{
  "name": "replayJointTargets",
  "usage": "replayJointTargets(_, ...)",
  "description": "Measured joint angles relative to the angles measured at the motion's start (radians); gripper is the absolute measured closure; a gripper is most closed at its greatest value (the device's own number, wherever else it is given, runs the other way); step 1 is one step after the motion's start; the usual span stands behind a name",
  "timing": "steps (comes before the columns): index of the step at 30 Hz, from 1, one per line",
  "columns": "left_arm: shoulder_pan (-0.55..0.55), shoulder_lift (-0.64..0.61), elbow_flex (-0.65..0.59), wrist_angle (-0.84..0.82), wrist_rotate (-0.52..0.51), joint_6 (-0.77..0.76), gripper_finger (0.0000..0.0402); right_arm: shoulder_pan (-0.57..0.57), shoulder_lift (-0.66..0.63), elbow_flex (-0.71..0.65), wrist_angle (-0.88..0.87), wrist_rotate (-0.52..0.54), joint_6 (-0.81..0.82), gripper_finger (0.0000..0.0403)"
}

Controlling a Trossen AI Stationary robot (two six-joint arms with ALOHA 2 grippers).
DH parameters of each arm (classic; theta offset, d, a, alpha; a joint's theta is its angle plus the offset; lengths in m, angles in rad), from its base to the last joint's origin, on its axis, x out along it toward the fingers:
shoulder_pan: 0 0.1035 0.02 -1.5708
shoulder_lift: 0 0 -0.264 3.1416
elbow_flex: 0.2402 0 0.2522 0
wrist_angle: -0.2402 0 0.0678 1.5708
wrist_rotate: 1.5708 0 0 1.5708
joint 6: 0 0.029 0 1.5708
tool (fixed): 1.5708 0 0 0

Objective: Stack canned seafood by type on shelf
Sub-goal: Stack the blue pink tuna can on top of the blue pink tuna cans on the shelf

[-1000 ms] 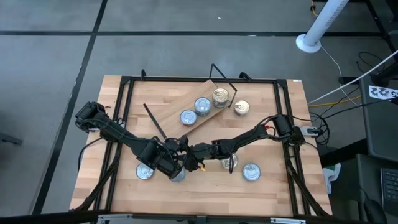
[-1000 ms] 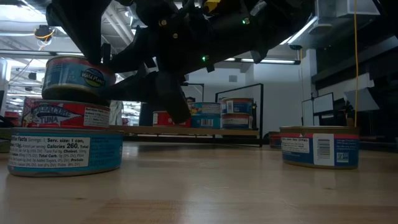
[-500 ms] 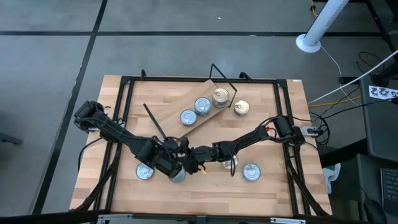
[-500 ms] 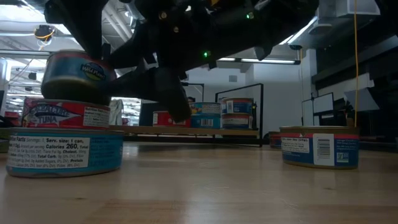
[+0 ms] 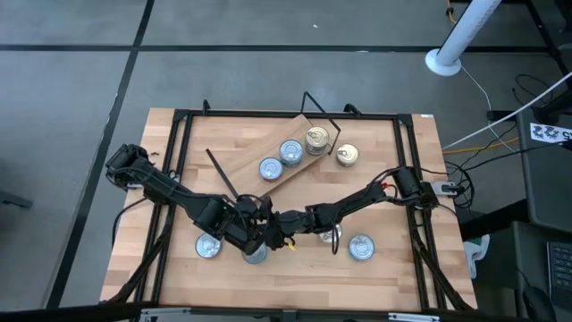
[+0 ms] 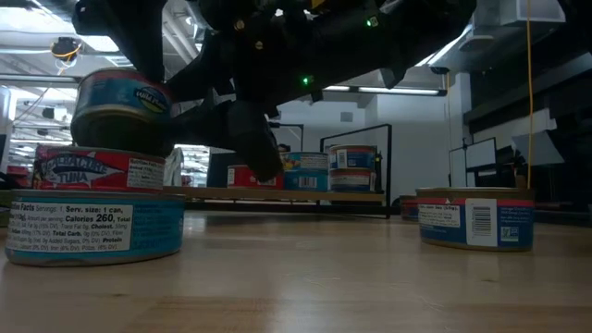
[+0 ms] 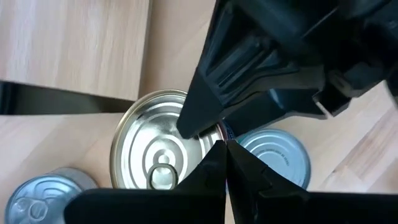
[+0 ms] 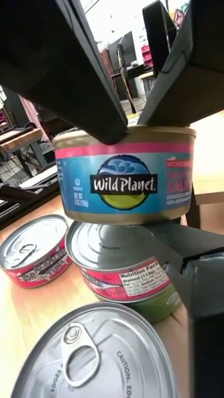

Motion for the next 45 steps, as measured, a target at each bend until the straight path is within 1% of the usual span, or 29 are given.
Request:
replayJointTargets(4,0.000,0.000,0.000,0.036,0.000,0.029,0.0401,0.000,0.000,0.000,-0.014,0.000,0.000,0.0167)
replayJointTargets(11,0.000,0.000,0.000,0.057,0.011,0.072,0.0401,0.000,0.000,0.000,-0.017,0.000,-0.002,0.0226)
replayJointTargets(14,0.001,0.000,0.000,0.061,0.020,0.076,0.0396,0.000,0.000,0.000,-0.020,0.000,-0.002,0.0227)
replayJointTargets(17,0.001,0.000,0.000,0.077,0.026,0.080,0.0378,0.001,0.000,0.000,-0.026,0.000,-0.002,0.0226)
replayJointTargets(19,0.001,0.000,0.000,0.087,0.035,0.080,0.0359,0.002,0.000,0.000,-0.035,0.000,-0.002,0.0219)
replayJointTargets(21,0.005,0.000,0.000,0.091,0.067,0.080,0.0335,0.003,-0.001,0.001,-0.043,0.009,-0.003,0.0214)
replayJointTargets(25,0.022,-0.011,0.000,0.095,0.167,0.076,0.0294,0.021,-0.001,0.002,-0.061,0.099,-0.008,0.0221)
replayJointTargets(29,0.044,-0.035,0.000,0.121,0.229,0.076,0.0278,0.054,-0.001,0.002,-0.085,0.215,-0.068,0.0225)
replayJointTargets(34,0.058,-0.086,0.000,0.152,0.229,0.124,0.0286,0.087,-0.001,-0.001,-0.109,0.336,-0.147,0.0224)
replayJointTargets(39,0.064,-0.131,0.000,0.159,0.202,0.132,0.0302,0.094,-0.016,-0.001,-0.113,0.375,-0.174,0.0224)
replayJointTargets(45,0.063,-0.152,0.000,0.169,0.173,0.182,0.0315,0.099,-0.072,-0.001,-0.159,0.466,-0.186,0.0224)
